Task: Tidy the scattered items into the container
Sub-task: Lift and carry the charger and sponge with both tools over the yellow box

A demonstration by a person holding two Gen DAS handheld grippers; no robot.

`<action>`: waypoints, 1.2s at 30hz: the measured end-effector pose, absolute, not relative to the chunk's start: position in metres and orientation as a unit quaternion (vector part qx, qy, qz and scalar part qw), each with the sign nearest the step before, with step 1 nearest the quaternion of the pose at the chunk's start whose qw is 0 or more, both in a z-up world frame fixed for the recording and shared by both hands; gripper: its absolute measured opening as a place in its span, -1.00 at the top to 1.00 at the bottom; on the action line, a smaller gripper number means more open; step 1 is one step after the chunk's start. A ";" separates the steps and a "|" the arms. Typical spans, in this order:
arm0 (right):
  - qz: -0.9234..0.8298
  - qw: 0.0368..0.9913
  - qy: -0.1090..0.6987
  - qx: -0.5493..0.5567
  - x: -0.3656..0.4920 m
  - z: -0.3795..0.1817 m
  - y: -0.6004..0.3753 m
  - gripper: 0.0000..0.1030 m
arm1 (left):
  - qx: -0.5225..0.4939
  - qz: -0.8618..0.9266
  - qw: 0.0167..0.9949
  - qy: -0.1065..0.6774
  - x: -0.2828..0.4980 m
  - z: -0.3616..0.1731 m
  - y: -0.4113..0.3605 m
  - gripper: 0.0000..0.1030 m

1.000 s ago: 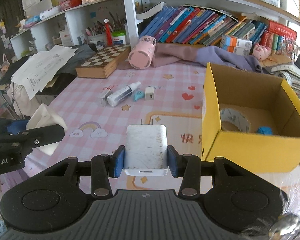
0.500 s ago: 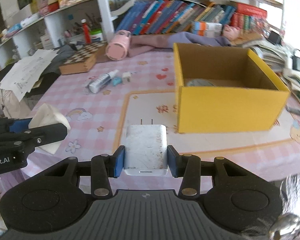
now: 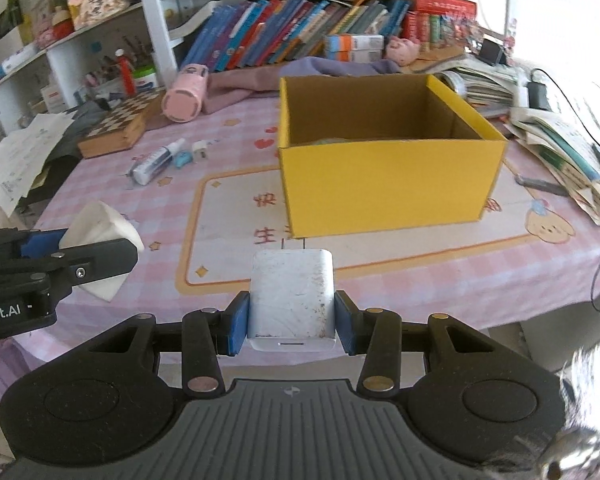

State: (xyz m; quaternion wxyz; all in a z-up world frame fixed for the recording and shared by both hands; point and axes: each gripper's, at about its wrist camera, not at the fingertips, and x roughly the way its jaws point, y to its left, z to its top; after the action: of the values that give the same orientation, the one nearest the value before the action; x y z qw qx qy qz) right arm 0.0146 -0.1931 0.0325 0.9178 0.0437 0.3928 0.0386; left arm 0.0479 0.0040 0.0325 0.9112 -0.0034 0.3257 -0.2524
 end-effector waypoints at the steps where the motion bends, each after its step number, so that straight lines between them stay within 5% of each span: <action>1: 0.035 0.918 0.393 0.045 0.013 0.032 -0.196 0.20 | -0.002 -0.256 0.910 0.326 0.048 0.033 0.001 0.16; 36: -0.036 0.925 0.373 0.065 0.044 0.039 -0.267 0.20 | 0.045 -0.336 0.893 0.296 0.095 0.042 -0.081 0.16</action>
State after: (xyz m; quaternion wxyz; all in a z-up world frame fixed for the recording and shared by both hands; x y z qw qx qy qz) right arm 0.0441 -0.2667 0.0389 0.9250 0.0650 0.3727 -0.0355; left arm 0.0950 -0.0807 0.0418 0.8930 0.0447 0.2961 -0.3360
